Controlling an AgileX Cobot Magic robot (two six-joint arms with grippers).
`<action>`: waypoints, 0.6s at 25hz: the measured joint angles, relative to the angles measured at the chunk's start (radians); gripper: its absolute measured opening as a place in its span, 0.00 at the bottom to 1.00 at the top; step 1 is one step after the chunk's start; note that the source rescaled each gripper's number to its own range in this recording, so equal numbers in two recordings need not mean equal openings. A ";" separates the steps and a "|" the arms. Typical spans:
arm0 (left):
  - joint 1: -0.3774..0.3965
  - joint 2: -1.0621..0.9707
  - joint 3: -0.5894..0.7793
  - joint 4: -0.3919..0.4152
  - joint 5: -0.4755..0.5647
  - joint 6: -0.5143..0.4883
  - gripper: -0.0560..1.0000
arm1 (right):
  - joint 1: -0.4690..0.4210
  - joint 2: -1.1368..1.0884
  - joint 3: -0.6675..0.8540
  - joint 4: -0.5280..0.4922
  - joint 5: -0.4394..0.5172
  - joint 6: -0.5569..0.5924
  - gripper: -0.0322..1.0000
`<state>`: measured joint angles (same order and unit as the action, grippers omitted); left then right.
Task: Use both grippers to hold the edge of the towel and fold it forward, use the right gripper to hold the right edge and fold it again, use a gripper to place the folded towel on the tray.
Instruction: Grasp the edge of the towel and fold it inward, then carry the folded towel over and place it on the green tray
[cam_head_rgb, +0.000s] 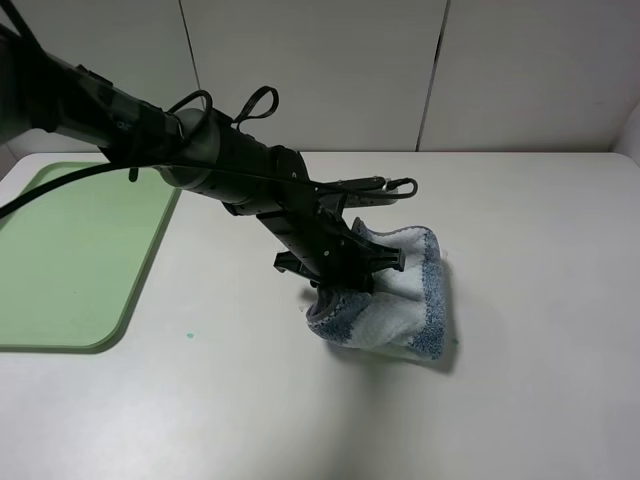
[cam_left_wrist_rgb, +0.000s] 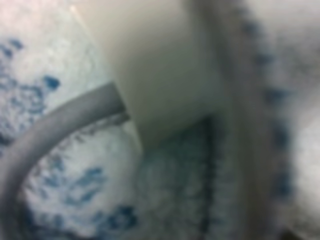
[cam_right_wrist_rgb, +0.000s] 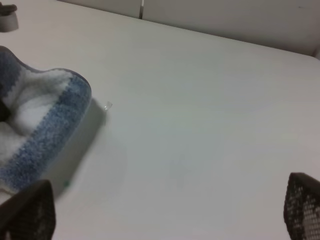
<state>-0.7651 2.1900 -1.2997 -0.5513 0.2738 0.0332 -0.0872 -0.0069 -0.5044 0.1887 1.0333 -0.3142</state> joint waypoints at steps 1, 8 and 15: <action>0.000 0.000 0.000 0.004 0.000 0.000 0.26 | 0.000 0.000 0.000 0.000 0.000 0.000 1.00; 0.000 0.000 0.000 0.015 0.001 0.000 0.26 | 0.000 0.000 0.000 0.000 0.000 0.000 1.00; 0.000 -0.003 0.000 0.038 0.010 0.000 0.26 | 0.000 0.000 0.000 0.000 0.000 0.000 1.00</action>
<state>-0.7651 2.1870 -1.2997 -0.5130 0.2842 0.0332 -0.0872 -0.0069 -0.5044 0.1887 1.0333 -0.3142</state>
